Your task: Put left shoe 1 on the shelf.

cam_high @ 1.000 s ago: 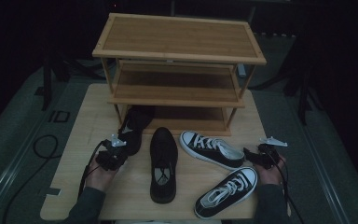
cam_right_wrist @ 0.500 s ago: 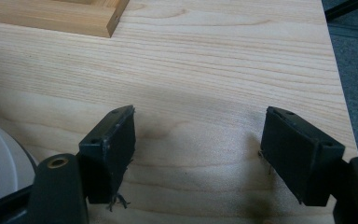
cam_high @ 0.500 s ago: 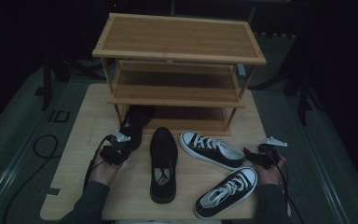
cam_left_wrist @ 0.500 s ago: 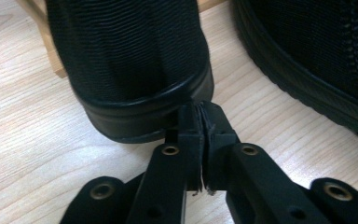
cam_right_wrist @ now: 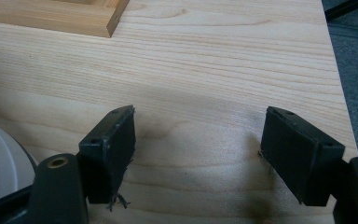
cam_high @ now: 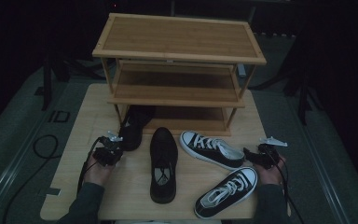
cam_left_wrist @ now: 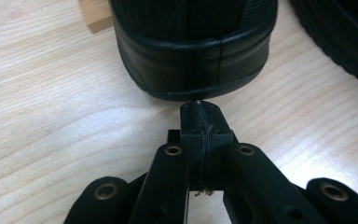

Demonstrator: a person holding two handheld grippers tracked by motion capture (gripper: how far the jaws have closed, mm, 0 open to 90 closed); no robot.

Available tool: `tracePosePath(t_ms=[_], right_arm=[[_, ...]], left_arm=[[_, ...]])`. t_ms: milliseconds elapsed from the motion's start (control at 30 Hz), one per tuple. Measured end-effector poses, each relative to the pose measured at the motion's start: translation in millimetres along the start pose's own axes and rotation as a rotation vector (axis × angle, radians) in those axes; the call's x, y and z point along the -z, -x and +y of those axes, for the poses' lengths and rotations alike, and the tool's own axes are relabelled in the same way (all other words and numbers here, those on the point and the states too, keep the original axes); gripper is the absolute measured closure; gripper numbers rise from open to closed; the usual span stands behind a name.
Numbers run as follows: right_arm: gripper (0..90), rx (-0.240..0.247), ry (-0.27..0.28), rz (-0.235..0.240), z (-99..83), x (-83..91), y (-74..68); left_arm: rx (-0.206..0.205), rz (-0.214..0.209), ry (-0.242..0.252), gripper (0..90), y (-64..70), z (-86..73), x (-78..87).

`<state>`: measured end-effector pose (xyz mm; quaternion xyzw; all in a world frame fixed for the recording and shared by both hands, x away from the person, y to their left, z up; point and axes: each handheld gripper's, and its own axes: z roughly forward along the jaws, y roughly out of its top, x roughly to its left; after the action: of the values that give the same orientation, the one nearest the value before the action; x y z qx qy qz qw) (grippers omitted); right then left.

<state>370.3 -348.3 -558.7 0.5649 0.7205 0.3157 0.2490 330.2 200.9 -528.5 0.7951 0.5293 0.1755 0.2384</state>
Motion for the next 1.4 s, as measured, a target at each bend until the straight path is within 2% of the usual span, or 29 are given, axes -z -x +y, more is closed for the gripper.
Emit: tracePosePath(t_ms=[333,733,833,1233,1400], right_arm=[[26.0,0.001,0.000,0.000,0.0,-0.1,0.1],[26.0,0.001,0.000,0.000,0.1,-0.1,0.1],[26.0,0.001,0.000,0.000,0.1,-0.1,0.1],[26.0,0.000,0.000,0.000,0.2,-0.2,0.0],[26.0,0.001,0.000,0.000,0.2,-0.2,0.0]], left_arm=[[-0.038,-0.023,-0.016,89.3,12.7,19.4,-12.6],[-0.032,-0.033,-0.037,89.3,15.9,43.8,-29.9],[-0.020,-0.031,-0.045,89.4,17.1,49.8,-34.2],[0.002,-0.032,-0.057,89.0,14.5,56.2,-45.6],[0.005,-0.059,-0.040,78.9,14.7,53.2,-42.8]])
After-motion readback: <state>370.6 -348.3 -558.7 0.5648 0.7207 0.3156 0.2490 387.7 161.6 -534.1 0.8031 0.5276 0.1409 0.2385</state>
